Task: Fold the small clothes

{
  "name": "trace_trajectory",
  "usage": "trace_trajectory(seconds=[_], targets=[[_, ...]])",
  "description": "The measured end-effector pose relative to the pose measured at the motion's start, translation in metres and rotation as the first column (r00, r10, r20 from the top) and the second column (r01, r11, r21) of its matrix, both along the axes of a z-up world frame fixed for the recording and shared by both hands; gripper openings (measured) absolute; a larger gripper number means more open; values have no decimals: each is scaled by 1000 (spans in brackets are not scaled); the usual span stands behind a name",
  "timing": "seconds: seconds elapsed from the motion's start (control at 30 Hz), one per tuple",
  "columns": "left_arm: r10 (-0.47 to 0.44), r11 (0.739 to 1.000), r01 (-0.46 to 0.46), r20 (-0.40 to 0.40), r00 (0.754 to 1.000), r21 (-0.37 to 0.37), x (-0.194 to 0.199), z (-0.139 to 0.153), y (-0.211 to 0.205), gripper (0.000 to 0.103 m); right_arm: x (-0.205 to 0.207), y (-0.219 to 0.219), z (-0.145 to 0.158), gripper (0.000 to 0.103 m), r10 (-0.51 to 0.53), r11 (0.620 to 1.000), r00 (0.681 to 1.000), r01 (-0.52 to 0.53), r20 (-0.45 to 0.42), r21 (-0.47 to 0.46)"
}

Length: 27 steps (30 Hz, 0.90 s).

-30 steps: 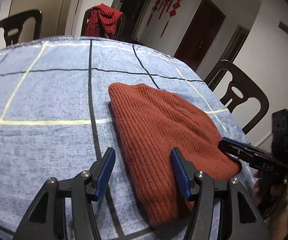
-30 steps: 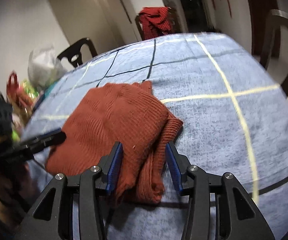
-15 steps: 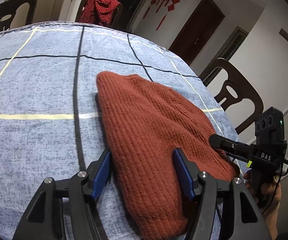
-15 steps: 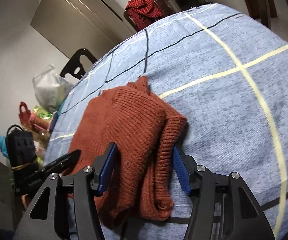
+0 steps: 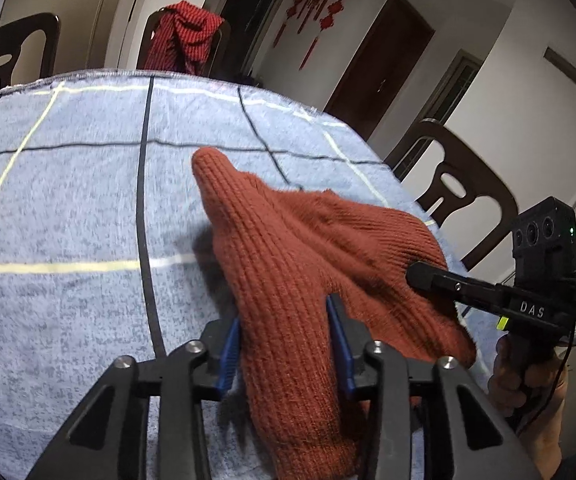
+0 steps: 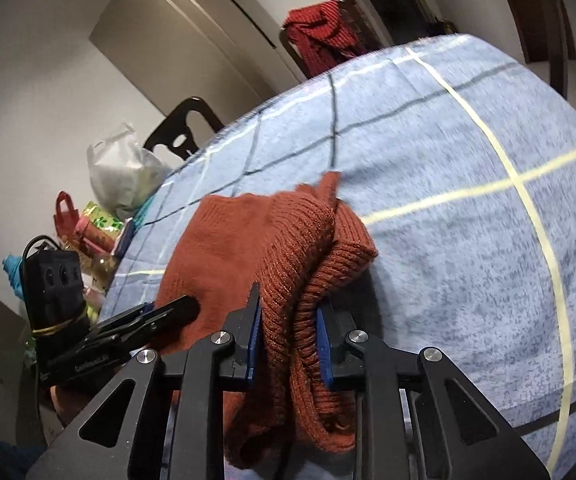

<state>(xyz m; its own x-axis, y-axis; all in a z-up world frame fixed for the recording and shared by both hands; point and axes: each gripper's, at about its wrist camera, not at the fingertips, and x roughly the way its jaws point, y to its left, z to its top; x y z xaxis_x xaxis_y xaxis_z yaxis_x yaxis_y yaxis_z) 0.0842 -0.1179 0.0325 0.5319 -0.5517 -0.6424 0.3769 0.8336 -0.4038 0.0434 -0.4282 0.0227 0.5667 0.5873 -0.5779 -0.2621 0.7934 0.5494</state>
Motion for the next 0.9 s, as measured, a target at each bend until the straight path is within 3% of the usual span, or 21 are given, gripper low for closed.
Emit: trace_trajectory(seconds=[0.4,0.73,0.9], targets=[[88,996,-86,85,992,-29,-15,37,62,39,-1,69,37,23,165,986,982,-165,97,-8],[204,978,-206,94,974,14,-11,30,121,39,20,135,22,23,279,959,956,-282,91,22],[259,965,-261,50,964,36,-1,7,137,39,34,140,0,23,258,965,965,-260,41,29]])
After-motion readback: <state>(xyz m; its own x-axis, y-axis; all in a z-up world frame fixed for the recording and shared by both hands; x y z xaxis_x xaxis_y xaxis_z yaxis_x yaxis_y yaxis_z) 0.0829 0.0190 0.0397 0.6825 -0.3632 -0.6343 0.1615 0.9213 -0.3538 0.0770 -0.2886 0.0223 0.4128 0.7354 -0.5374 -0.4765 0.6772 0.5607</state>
